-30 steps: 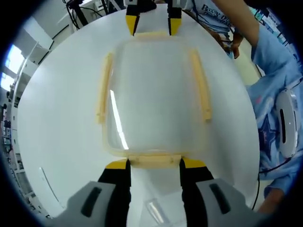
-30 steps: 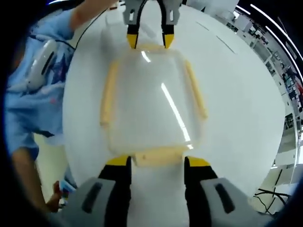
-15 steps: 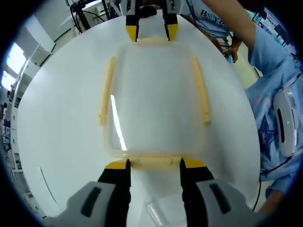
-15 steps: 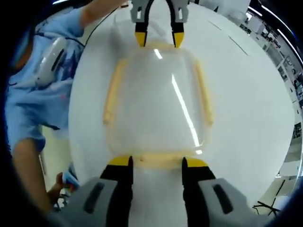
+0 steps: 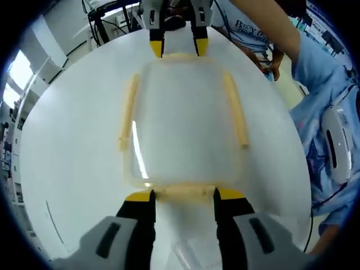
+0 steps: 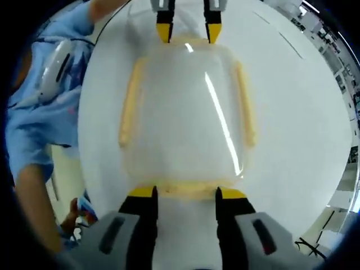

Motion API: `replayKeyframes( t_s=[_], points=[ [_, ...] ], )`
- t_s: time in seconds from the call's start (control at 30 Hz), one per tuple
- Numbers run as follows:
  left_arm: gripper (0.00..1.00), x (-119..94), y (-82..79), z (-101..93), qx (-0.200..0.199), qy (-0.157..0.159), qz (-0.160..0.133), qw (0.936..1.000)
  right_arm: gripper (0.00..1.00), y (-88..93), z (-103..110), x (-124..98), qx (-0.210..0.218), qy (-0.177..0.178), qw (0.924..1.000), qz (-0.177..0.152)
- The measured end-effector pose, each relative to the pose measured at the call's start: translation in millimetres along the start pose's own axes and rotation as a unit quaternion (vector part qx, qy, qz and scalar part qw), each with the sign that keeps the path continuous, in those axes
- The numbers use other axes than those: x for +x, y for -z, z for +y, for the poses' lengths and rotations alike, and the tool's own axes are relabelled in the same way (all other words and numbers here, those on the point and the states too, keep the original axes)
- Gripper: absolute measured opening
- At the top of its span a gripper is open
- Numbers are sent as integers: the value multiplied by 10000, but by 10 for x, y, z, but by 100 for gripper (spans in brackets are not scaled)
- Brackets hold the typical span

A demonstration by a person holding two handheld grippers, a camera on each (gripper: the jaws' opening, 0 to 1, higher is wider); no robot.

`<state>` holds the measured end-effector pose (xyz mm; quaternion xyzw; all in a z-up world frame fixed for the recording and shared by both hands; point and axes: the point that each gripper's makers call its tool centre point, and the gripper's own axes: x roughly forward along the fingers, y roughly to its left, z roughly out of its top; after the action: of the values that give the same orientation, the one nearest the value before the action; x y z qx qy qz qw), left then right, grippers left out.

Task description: Snap each plastic latch of the storage box into its locked position after aligning the lid with the box until every specified latch is closed and the lid sits flush.

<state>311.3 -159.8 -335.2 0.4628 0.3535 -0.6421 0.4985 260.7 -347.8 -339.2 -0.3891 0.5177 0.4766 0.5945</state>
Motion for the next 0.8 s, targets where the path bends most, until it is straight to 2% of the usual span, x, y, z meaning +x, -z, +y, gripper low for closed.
replayKeyframes(
  t_s=[0.13,0.23,0.6,0.8],
  points=[
    [41,4,-6,6,-13,-9,44,10000,40,14,-17,-7,9,6,10000,23],
    [40,-1,-9,13,-64,-6,-184,9998,40,26,-30,-11,19,12,10000,74],
    [39,22,-28,2,96,59,-245,9996,40,33,20,14,107,61,9999,99],
    [39,-134,-57,-5,110,45,-413,9991,40,14,35,19,106,67,9998,138]
  ],
)
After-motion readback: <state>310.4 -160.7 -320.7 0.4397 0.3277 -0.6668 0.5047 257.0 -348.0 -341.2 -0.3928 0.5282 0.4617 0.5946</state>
